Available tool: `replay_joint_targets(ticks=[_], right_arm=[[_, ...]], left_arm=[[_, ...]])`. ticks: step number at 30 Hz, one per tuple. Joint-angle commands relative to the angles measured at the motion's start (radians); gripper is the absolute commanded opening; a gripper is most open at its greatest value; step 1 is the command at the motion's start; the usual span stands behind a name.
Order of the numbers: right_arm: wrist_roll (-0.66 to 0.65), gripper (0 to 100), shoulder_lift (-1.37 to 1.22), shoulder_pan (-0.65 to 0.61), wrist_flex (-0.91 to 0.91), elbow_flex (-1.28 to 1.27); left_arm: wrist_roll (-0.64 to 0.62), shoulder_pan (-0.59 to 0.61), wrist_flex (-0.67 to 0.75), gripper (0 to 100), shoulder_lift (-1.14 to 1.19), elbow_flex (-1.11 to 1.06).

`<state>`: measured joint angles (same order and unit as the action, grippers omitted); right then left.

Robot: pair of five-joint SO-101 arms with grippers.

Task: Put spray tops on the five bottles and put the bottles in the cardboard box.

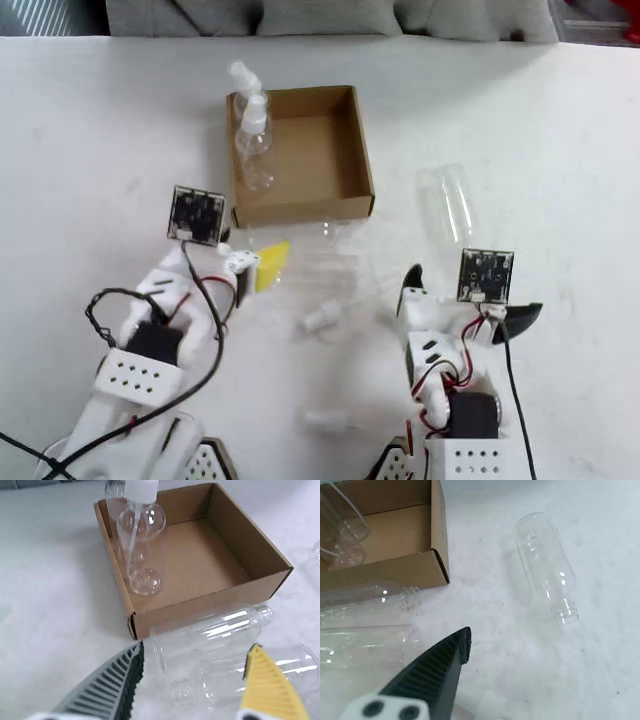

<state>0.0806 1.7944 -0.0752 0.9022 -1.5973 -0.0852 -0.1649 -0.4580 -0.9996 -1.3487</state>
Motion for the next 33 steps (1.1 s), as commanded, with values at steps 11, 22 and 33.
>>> replay_joint_targets(ticks=[11,22,33], right_arm=[[-0.032,19.2,0.007,0.012,0.113,0.104],[-0.419,3.1,0.005,0.197,0.119,0.041],[-0.442,3.4,0.005,0.193,0.12,0.037]], left_arm=[[-0.032,-0.027,-0.215,6,-0.03,0.206],[0.264,-0.237,-0.37,7,-0.028,0.209],[0.269,-0.444,-0.384,7,0.021,0.302]])
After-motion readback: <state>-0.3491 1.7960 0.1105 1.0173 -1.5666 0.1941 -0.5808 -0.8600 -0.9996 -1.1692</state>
